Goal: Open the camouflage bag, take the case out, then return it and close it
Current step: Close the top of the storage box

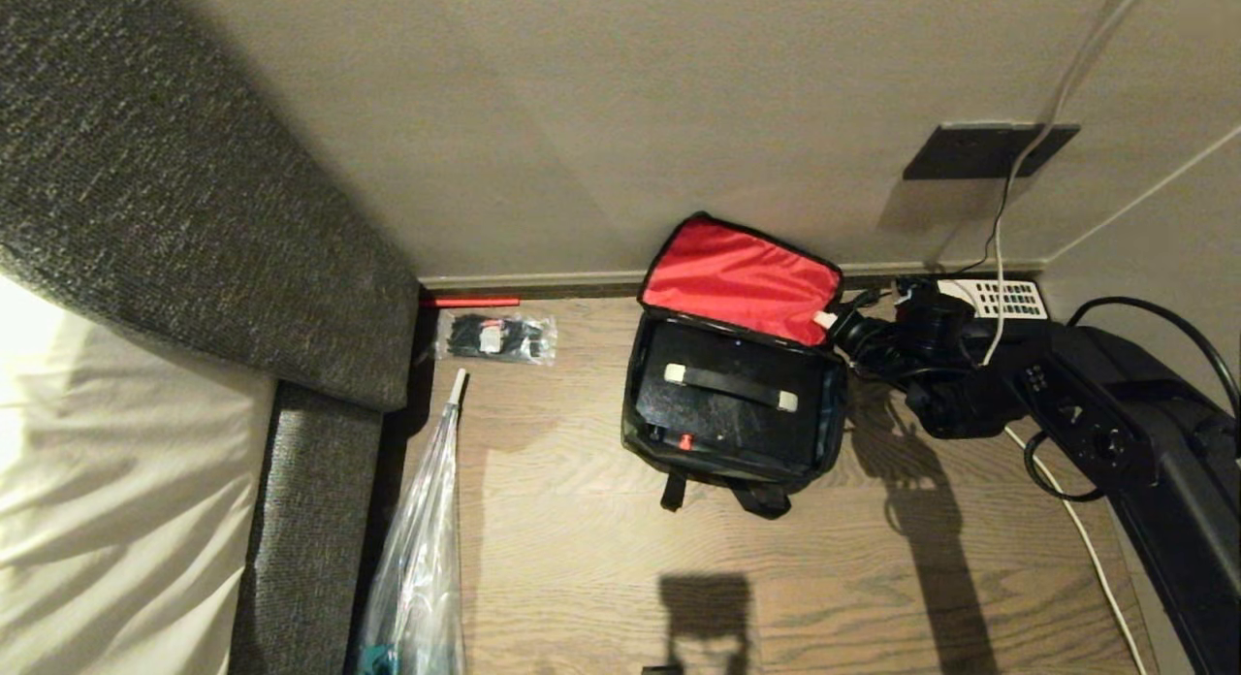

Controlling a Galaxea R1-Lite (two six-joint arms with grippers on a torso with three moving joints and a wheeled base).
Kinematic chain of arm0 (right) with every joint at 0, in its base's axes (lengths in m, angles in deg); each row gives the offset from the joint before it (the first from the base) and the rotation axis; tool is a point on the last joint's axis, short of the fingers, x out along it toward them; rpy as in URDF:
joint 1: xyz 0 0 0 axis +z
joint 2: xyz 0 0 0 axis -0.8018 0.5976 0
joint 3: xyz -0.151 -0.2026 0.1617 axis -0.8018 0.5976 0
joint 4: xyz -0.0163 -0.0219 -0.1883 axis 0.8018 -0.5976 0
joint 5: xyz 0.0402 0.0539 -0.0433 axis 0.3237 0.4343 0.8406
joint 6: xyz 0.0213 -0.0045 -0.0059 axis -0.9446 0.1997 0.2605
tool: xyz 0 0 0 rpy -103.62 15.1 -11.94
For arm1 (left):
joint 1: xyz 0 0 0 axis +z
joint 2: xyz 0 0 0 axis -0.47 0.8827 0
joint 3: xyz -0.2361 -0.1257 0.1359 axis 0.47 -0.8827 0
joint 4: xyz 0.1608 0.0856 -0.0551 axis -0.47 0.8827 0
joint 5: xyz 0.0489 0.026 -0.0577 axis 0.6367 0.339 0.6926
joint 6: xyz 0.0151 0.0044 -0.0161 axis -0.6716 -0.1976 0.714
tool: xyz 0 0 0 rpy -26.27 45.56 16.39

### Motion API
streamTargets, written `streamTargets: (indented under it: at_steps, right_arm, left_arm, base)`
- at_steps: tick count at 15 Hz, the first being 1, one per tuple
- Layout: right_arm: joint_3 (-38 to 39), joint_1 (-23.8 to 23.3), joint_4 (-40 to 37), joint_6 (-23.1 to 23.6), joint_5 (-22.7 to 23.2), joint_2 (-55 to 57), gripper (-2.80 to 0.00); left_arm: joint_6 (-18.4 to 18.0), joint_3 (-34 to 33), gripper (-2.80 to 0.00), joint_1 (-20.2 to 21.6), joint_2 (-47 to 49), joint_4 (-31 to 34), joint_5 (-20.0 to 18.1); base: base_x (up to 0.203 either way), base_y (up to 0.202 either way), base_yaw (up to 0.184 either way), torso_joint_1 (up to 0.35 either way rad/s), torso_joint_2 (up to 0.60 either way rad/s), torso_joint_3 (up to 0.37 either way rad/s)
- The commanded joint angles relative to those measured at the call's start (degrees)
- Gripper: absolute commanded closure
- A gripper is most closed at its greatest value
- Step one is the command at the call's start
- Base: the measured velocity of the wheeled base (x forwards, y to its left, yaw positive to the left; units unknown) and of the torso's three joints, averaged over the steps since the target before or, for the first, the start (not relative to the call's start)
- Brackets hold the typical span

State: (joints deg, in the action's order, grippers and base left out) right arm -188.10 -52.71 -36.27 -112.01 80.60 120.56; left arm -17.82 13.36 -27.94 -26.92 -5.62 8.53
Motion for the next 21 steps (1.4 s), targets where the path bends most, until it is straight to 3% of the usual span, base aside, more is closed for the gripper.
streamTargets:
  at_steps: [1, 6, 12, 16, 21]
  right_arm:
    - [2.8, 0.1, 0.5, 2.0, 0.2, -2.5, 0.00]
    - [8.9, 0.0, 2.2, 5.7, 1.3, -7.9, 0.00]
    - [16.5, 0.0, 5.0, 9.5, 7.1, -13.4, 0.00]
    - [26.6, 0.0, 5.4, 16.4, 11.4, -17.5, 0.00]
    - [29.8, 0.0, 5.5, 19.0, 12.2, -19.4, 0.00]
  left_arm:
    - [0.0, 0.0, 0.00, 0.0, -0.2, 0.0, 0.0]
    - [-0.1, -0.1, 0.00, 0.1, -0.1, 0.0, 0.0]
    - [0.0, -0.1, 0.00, 0.1, -0.1, 0.0, 0.0]
    - [-0.1, 0.0, 0.00, 0.1, -0.1, 0.0, 0.0]
    - [0.0, 0.0, 0.00, 0.1, -0.1, 0.0, 0.0]
  base:
    - [0.000, 0.000, 0.000, 0.000, 0.00, 0.000]
    - [0.000, 0.000, 0.000, 0.000, 0.00, 0.000]
    - [0.000, 0.000, 0.000, 0.000, 0.00, 0.000]
    - [0.000, 0.000, 0.000, 0.000, 0.00, 0.000]
    - [0.000, 0.000, 0.000, 0.000, 0.00, 0.000]
